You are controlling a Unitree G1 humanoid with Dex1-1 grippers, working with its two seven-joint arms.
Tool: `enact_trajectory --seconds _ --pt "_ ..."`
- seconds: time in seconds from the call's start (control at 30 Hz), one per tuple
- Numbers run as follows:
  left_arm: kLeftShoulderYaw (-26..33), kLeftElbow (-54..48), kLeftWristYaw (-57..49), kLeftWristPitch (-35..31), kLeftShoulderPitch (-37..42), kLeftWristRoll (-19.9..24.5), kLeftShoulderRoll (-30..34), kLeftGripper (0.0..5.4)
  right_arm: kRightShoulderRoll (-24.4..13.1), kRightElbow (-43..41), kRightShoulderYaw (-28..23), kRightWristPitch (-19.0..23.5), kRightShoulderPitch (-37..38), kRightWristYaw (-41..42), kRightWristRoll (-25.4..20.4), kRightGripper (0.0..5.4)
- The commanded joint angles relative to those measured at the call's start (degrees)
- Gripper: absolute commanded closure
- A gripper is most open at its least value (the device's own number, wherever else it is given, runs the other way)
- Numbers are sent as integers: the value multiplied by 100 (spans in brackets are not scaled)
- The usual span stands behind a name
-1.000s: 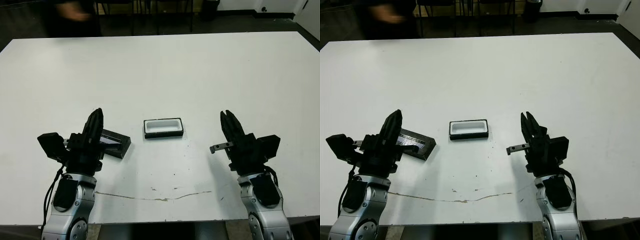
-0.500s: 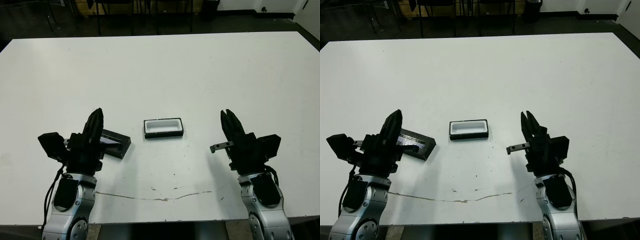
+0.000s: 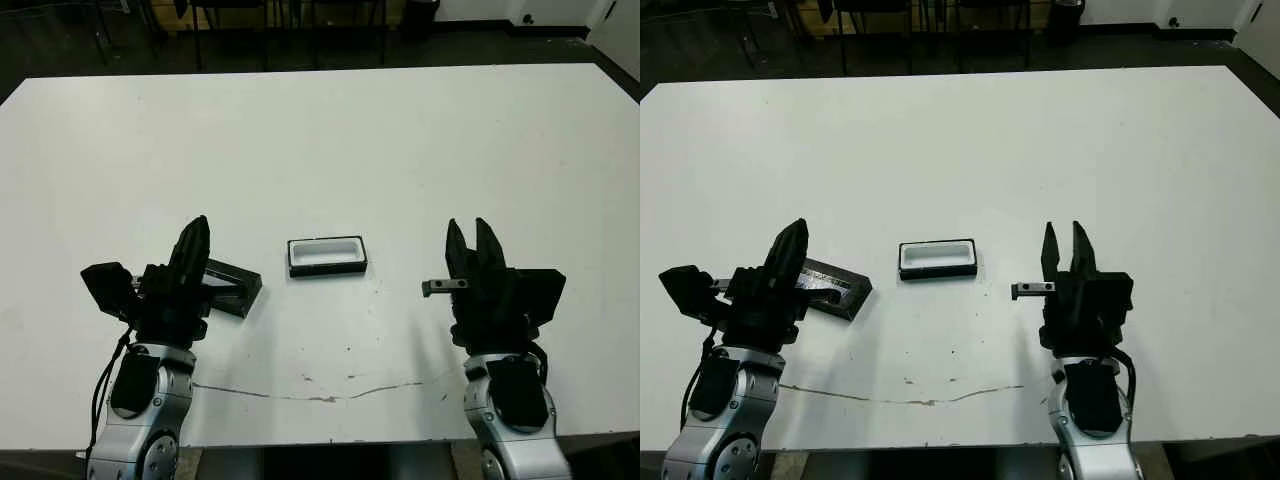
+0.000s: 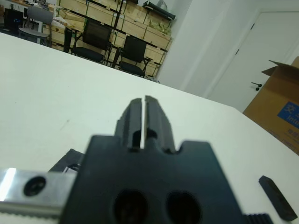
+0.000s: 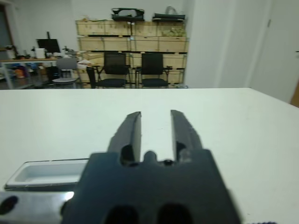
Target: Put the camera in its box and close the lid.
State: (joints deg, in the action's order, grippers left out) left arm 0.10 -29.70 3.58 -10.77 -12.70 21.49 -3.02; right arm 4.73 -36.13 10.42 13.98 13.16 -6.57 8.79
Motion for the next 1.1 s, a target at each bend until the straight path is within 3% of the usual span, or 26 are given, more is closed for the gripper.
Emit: enact_trajectory --seconds 0.03,0.33,0.67,1.1 --pt "28 98 19 -57 -35 4 45 540 70 141 48 226 17 -76 93 339" --pt "98 158 123 16 -79 69 59 540 304 512 -159 209 -94 -198 -33 182" --pt "120 185 148 41 -130 45 48 540 245 789 -498 214 -221 -251 -24 4" --pt "152 188 218 85 -188 72 63 540 533 820 -556 742 -167 -585 -173 2"
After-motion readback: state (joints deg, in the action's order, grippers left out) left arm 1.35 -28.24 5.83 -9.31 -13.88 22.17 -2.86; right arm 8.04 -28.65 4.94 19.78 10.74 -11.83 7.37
